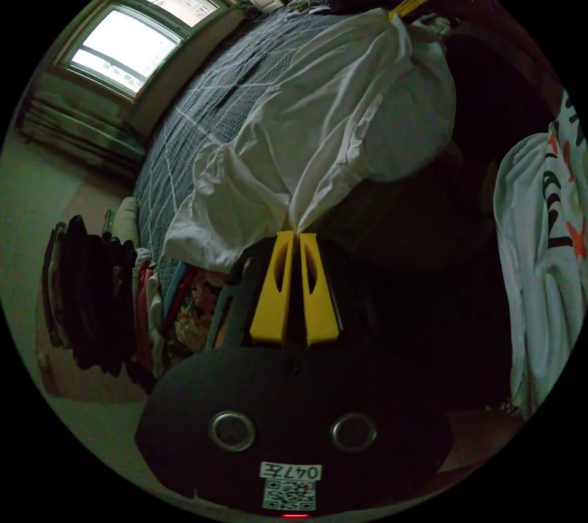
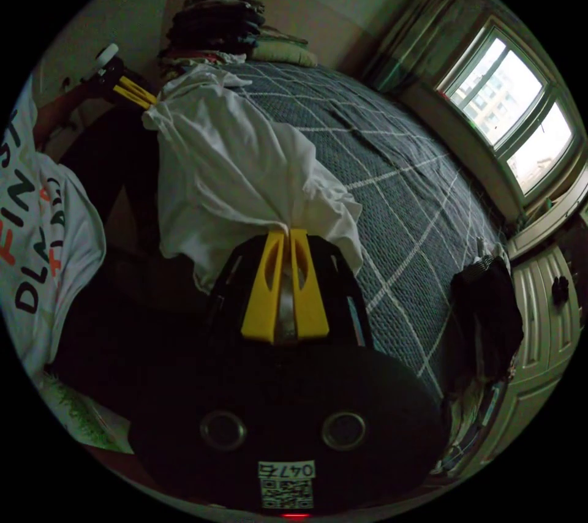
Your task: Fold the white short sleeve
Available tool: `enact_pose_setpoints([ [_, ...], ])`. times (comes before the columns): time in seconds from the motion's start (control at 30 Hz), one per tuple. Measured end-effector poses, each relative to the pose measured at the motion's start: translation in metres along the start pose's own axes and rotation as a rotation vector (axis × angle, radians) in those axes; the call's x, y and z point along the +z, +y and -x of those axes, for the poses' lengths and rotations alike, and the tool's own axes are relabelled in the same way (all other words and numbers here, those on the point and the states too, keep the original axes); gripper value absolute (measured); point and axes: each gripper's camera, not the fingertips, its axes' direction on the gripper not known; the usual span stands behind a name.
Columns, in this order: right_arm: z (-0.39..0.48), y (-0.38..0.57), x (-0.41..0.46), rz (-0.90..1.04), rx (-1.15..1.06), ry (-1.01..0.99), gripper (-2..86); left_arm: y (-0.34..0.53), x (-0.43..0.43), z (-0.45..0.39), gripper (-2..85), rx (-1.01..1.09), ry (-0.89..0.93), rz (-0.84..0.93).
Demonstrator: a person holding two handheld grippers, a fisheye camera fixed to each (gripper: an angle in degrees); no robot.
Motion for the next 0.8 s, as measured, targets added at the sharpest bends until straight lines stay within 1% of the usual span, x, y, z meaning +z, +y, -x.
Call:
enact_pose_setpoints([
  [0.2, -0.013, -0.009, -0.031, -0.073, 0.005, 0.061, 0.0, -0.001, -0.036, 0.023, -0.5, -0.029, -0.006, -0.047],
  [0.3, -0.024, -0.015, -0.055, -0.131, 0.030, 0.085, 0.0, 0.000, -0.064, 0.045, -0.6, -0.114, 0.002, -0.148],
  [0.37, -0.032, -0.021, -0.070, -0.151, 0.045, 0.097, 0.0, 0.002, -0.092, 0.071, -0.6, -0.224, -0.004, -0.262],
  [0.47, -0.047, -0.038, -0.098, -0.156, 0.051, 0.142, -0.1, -0.002, -0.127, 0.109, -0.7, -0.340, -0.047, -0.342],
  [0.6, -0.067, -0.068, -0.151, -0.152, 0.021, 0.225, -0.1, -0.024, -0.174, 0.151, -0.7, -0.377, -0.135, -0.357],
  [0.67, -0.070, -0.078, -0.181, -0.170, 0.009, 0.269, -0.1, -0.038, -0.212, 0.169, -0.7, -0.400, -0.194, -0.398],
  [0.73, -0.072, -0.088, -0.222, -0.201, -0.003, 0.326, -0.1, -0.045, -0.240, 0.182, -0.7, -0.438, -0.196, -0.436],
  [0.8, -0.074, -0.094, -0.249, -0.208, -0.008, 0.353, -0.1, -0.049, -0.262, 0.195, -0.8, -0.480, -0.155, -0.477],
])
